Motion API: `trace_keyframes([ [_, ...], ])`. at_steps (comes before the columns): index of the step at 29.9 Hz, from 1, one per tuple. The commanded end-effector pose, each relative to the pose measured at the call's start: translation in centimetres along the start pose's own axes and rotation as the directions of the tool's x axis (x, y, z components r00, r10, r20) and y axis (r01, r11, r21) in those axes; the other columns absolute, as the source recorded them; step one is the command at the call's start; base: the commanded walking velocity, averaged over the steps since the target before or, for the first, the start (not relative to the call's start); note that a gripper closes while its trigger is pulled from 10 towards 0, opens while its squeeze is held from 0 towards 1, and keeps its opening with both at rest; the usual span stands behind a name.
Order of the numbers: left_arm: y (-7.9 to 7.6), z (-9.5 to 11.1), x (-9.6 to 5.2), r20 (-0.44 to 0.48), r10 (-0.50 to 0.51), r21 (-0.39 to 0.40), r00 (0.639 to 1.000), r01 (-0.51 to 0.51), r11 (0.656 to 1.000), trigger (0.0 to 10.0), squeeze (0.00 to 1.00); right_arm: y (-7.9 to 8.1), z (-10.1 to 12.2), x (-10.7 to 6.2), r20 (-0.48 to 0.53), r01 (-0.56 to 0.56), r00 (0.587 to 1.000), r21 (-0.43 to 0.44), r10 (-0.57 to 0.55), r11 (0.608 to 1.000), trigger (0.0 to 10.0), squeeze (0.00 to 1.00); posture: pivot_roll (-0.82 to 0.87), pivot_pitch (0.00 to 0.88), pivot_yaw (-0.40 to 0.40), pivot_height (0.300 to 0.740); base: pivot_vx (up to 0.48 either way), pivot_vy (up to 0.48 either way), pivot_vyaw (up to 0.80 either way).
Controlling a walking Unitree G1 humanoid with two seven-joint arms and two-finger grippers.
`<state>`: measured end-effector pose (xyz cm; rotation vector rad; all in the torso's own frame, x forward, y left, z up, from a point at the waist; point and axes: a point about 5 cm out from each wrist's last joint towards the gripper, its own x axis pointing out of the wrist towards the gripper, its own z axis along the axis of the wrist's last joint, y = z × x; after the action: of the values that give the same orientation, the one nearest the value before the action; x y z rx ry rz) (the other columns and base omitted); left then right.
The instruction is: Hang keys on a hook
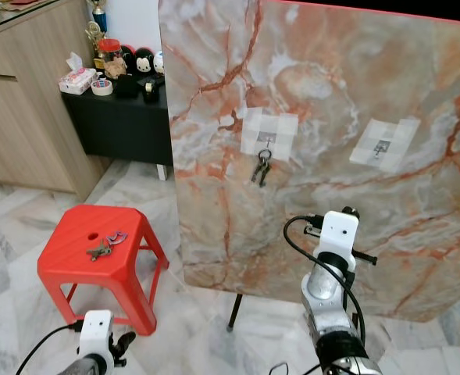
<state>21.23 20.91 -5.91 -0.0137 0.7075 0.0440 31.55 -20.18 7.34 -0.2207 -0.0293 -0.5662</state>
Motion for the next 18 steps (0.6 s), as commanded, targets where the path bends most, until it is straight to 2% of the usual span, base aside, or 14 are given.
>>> trace_keyframes([
  [1,0.0,-0.64,-0.18,-0.023,0.002,-0.009,1.0,-0.002,1.0,10.0,0.0,-0.07,0.26,0.16,0.009,0.009,1.0,0.008,-0.009,1.0,10.0,0.0,0.08,0.0,-0.071,0.74,0.0,0.0,0.0],
  [7,0.0,-0.66,-0.18,-0.024,0.001,-0.006,1.0,-0.001,1.0,10.0,0.0,-0.06,0.25,0.16,0.007,0.012,1.0,0.01,-0.012,1.0,10.0,0.0,0.08,0.0,-0.07,0.74,0.215,0.0,0.0],
  [18,-0.01,-0.73,-0.21,-0.026,-0.002,-0.005,1.0,0.002,1.0,10.0,0.0,-0.05,0.24,0.13,0.005,0.014,1.0,0.018,-0.014,1.0,10.0,0.0,0.08,0.0,-0.07,0.74,0.325,0.0,0.0],
])
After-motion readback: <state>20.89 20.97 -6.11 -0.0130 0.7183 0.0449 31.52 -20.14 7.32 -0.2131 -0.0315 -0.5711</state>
